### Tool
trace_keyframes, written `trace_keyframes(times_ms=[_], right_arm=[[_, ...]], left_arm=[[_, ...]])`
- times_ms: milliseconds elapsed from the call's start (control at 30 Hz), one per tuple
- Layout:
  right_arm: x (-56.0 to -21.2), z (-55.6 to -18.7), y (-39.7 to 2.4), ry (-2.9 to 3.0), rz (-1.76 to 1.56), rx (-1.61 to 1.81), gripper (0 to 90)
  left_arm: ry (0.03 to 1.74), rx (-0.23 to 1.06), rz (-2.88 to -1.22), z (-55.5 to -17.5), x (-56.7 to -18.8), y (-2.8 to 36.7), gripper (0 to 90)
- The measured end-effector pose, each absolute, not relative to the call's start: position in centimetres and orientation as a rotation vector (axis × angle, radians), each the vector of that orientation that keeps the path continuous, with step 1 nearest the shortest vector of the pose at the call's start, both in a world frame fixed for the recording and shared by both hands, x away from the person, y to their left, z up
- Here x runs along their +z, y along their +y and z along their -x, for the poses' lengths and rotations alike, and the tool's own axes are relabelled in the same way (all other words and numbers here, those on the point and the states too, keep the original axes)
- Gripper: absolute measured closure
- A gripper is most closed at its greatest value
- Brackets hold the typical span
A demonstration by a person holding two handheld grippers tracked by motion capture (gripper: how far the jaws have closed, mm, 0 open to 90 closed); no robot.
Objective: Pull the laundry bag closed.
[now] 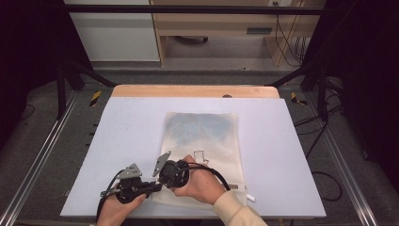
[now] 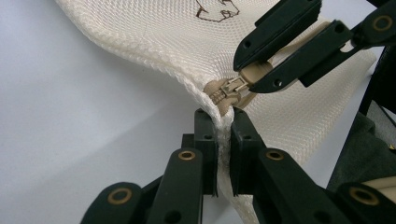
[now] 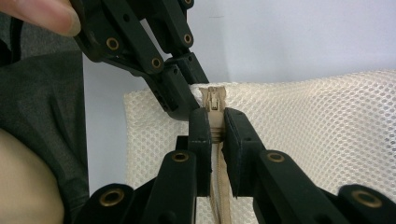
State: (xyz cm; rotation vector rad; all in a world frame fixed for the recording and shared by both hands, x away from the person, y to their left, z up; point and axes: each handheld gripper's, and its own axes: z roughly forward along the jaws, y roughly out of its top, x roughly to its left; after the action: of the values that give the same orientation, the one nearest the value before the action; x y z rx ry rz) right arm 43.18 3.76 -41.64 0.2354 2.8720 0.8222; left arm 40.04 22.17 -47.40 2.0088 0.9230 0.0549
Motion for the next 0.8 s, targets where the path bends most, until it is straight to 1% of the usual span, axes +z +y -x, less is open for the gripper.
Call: trace_keyframes(times_ms=[800], right_arm=[[-43.1, -42.6, 3.0, 2.823, -0.254, 0.827, 82.1]], left_arm=[[0.921, 0.071, -1.993, -39.9, -46.9, 22.5, 84.2]])
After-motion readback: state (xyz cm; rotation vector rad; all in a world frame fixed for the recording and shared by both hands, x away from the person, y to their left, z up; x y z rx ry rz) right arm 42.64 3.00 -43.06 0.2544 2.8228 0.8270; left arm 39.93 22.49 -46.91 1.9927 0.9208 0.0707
